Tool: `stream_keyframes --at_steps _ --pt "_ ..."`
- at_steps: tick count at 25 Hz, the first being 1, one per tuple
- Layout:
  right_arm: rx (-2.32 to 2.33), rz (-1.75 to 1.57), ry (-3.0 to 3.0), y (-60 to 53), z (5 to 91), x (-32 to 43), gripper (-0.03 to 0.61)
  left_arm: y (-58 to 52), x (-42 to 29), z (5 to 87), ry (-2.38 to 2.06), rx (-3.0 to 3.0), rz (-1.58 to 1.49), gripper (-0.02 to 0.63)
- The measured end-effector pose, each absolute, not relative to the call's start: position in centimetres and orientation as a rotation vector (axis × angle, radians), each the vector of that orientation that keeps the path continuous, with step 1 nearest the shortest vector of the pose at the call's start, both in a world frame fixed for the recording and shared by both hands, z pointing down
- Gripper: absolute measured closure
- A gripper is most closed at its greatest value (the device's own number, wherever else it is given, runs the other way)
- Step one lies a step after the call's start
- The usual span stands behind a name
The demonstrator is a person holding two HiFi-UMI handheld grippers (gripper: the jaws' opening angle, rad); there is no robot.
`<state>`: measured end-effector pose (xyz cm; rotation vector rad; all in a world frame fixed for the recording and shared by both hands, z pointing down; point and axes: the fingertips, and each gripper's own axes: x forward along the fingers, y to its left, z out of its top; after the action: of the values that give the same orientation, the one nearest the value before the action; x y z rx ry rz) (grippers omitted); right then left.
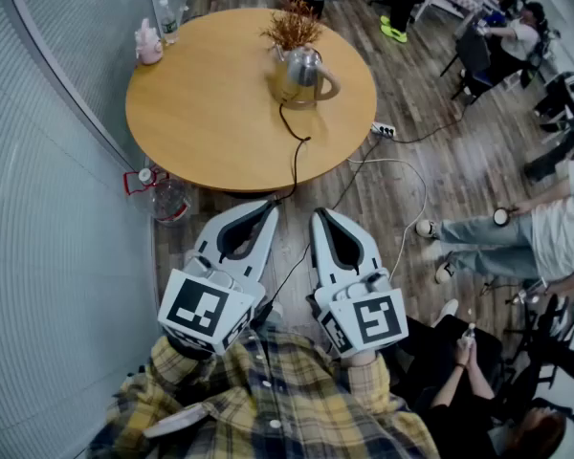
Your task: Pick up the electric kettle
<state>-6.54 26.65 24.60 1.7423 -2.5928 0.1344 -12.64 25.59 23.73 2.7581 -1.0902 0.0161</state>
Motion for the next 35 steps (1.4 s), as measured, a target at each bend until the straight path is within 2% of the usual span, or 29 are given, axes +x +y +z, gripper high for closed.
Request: stream_keyframes --at_steps 22,35 --pt "1.763 0.127 -2.593 29.9 24.6 -2.3 0.546 28.0 -9.0 23.1 -1.122 2.781 0.008 0.612" --pt "1.765 0.15 -2.581 23.7 25.6 -1.4 0.546 21.4 -7.1 23.6 -1.088 2.786 0.0 0.612"
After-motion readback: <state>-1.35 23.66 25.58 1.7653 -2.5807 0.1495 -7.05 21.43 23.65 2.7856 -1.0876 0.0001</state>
